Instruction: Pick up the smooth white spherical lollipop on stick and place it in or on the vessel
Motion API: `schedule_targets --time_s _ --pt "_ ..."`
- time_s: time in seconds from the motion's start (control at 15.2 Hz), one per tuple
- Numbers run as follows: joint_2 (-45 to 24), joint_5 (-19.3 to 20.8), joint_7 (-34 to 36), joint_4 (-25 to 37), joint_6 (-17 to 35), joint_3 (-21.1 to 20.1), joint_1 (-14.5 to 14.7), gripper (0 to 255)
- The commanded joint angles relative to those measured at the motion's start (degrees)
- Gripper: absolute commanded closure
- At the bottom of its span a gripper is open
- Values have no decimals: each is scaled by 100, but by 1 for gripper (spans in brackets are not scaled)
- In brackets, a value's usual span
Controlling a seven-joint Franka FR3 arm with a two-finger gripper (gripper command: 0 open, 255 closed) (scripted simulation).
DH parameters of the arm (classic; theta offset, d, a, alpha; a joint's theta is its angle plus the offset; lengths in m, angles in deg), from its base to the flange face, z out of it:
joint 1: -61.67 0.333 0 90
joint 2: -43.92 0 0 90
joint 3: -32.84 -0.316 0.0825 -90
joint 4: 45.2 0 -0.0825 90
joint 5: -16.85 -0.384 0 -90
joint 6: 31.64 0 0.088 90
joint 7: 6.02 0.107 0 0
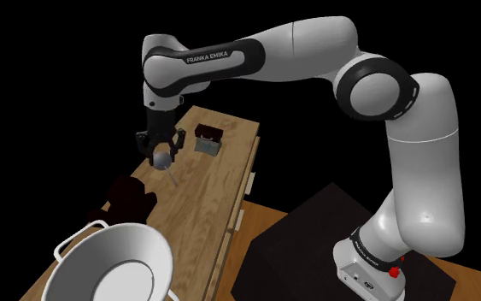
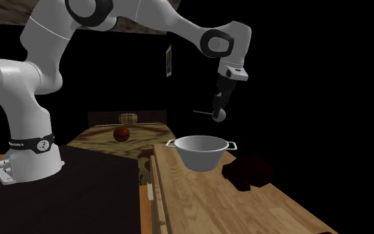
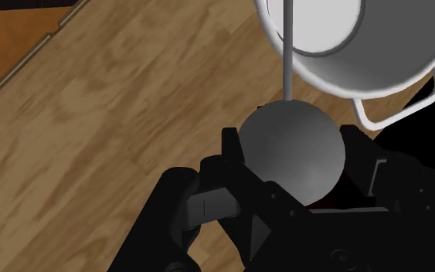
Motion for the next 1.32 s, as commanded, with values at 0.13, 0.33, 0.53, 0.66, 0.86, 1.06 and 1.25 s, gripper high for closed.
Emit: schedule_targets --time_s 0.13,0.33,0.53,0.66,0.86,1.06,1.25 --pt "71 -9 431 -59 111 -112 336 255" --pt "84 -2 754 -43 174 -191 596 255" --pt "49 21 1085 52 209 -262 870 255" --pt "-2 45 1310 159 216 -304 1062 255" --pt "-121 97 1651 393 198 -360 1362 255" --pt "-296 165 1996 722 141 -402 1682 255" --pt "-521 245 2322 1139 41 -428 2006 255"
